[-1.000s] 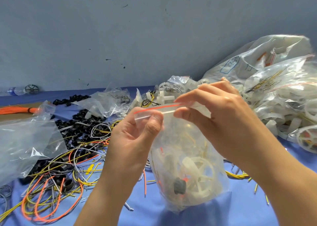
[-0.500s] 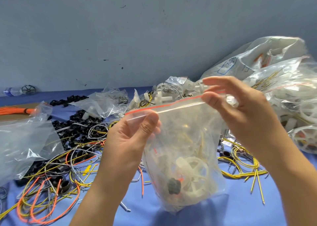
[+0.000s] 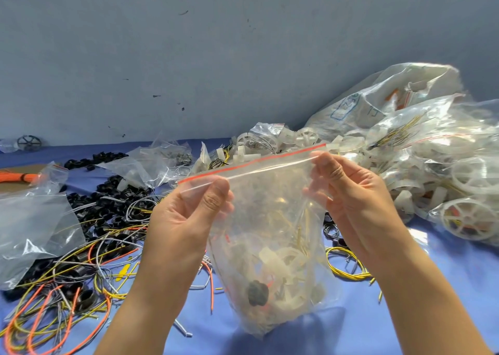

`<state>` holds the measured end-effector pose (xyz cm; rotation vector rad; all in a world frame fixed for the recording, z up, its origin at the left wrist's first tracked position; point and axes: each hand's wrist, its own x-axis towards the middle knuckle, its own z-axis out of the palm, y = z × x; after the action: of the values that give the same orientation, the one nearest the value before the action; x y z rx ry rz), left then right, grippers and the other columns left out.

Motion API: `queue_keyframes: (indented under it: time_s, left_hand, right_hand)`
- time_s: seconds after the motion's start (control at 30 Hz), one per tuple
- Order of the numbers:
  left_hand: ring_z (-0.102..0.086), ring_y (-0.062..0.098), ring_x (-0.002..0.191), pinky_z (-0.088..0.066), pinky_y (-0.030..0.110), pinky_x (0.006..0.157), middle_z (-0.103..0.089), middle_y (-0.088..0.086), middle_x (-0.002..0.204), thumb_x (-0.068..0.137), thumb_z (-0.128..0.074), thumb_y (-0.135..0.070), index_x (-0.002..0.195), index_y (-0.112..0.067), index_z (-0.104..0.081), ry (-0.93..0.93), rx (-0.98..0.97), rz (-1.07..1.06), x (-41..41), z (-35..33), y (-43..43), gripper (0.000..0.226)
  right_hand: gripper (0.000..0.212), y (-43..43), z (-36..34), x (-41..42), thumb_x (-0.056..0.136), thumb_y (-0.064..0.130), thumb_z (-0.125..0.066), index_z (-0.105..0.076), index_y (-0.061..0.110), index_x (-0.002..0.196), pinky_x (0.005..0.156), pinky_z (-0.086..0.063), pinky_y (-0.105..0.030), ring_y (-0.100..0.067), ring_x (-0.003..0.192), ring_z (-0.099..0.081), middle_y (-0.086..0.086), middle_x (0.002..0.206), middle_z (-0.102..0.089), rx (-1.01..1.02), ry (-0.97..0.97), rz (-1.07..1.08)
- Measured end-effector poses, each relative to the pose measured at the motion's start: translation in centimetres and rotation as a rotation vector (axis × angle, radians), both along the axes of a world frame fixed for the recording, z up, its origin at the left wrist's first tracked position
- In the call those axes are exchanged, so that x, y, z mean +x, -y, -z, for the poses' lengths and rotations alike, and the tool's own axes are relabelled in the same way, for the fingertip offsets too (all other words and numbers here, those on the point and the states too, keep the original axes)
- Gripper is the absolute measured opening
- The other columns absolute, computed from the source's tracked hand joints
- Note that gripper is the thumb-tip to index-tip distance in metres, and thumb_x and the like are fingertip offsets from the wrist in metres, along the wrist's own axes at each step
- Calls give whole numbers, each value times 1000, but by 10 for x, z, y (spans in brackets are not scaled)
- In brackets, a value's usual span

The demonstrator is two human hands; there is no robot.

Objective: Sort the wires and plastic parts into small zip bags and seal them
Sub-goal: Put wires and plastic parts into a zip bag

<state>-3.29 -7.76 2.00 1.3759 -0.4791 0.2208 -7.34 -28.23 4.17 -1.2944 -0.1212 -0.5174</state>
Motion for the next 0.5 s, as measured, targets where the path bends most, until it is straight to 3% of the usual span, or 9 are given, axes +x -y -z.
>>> queue_keyframes:
  time_s: [0.07,0.27,0.37,0.5]
  left_hand:
    - [-65,10,74,-53,30,78,-72,-2,80,80,-72,-44,88,-27,-75,-3,-4,-6,0,-1,0,19]
    - [-65,9,72,-54,20,73,-73,-1,77,76,-69,-44,89,-29,-75,3,-16,-9,-2,-3,0,21]
    - [-65,9,74,-54,21,76,-73,-1,79,77,-69,-45,90,-27,-75,5,-10,-11,-2,-3,1,23]
    - [-66,9,76,-55,23,78,-73,-1,81,80,-68,-43,91,-25,-74,1,-9,-13,-3,-2,1,22]
  right_hand:
    - [21,-1,0,0,68,40,-73,-78,23,79,81,-45,-36,-8,65,-54,7,75,-63,9,9,10]
    - [19,-5,3,2,74,39,-70,-77,23,81,81,-48,-31,-9,73,-56,7,78,-65,20,32,85]
    - [14,-10,4,5,80,34,-67,-76,25,78,73,-50,-25,-8,68,-56,8,76,-64,40,25,104]
    - [20,-13,5,4,75,42,-68,-76,23,76,68,-53,-22,-8,66,-56,6,78,-66,7,-21,51]
